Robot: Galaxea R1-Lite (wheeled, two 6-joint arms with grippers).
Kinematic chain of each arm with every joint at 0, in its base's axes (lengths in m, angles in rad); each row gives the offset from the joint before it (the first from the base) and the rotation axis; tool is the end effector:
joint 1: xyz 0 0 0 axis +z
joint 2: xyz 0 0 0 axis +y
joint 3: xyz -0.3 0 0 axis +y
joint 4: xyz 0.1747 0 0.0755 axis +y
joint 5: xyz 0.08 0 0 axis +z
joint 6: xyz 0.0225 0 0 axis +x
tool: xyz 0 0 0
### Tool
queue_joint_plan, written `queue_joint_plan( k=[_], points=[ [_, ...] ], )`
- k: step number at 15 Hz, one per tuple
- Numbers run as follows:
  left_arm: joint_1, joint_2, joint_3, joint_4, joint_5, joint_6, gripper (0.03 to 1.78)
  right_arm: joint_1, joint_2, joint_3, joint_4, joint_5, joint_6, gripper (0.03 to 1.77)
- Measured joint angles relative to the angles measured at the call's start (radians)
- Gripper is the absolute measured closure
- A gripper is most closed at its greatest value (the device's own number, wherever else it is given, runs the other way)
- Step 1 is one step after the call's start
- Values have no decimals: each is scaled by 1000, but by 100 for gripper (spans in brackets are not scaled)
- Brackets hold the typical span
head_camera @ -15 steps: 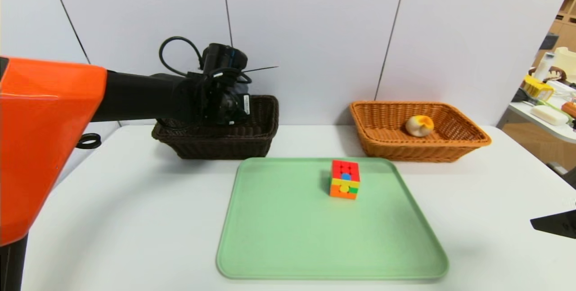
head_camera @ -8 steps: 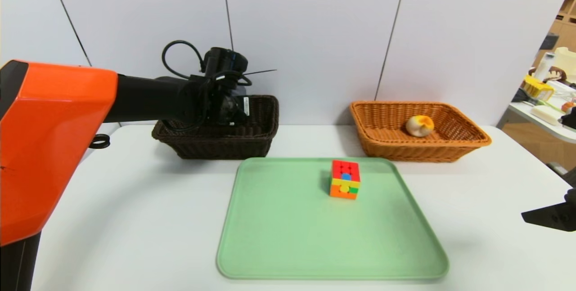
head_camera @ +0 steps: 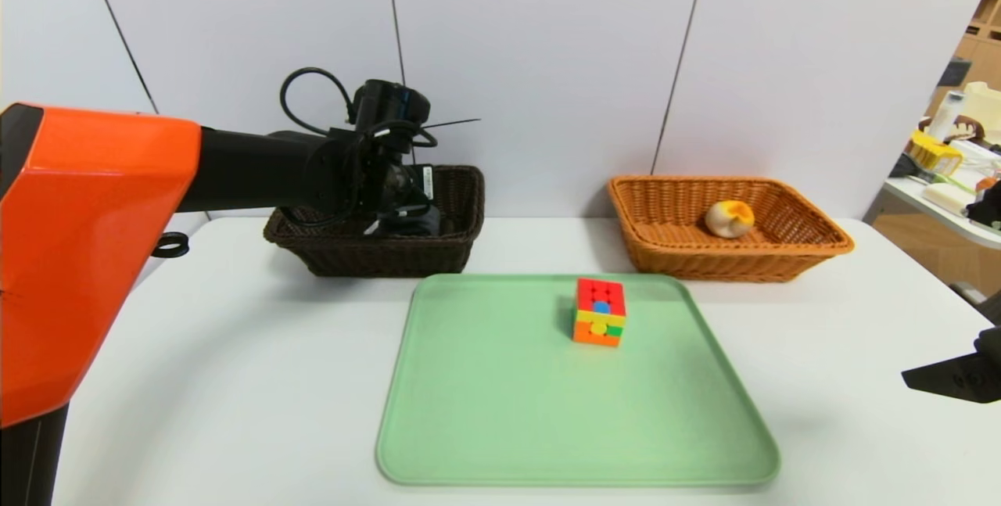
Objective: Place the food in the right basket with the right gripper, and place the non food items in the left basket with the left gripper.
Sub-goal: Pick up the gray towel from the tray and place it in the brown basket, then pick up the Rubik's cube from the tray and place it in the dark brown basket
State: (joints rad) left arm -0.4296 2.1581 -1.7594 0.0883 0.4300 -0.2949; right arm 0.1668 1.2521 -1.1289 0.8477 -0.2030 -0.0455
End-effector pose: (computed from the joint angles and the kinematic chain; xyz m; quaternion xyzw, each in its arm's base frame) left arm 0.4088 -0.1770 0.2045 -0.0432 0.2168 0.0324 0.9747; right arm 0.1450 0.0198 0.2541 -0.1059 0.4589 -0.0056 0.8821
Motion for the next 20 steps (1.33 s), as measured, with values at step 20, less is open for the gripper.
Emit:
queue_joint_plan(
  k=[20],
  points=[
    [-289, -169, 80, 149, 37, 38, 13, 1, 15, 49, -333, 17, 6, 10]
  ],
)
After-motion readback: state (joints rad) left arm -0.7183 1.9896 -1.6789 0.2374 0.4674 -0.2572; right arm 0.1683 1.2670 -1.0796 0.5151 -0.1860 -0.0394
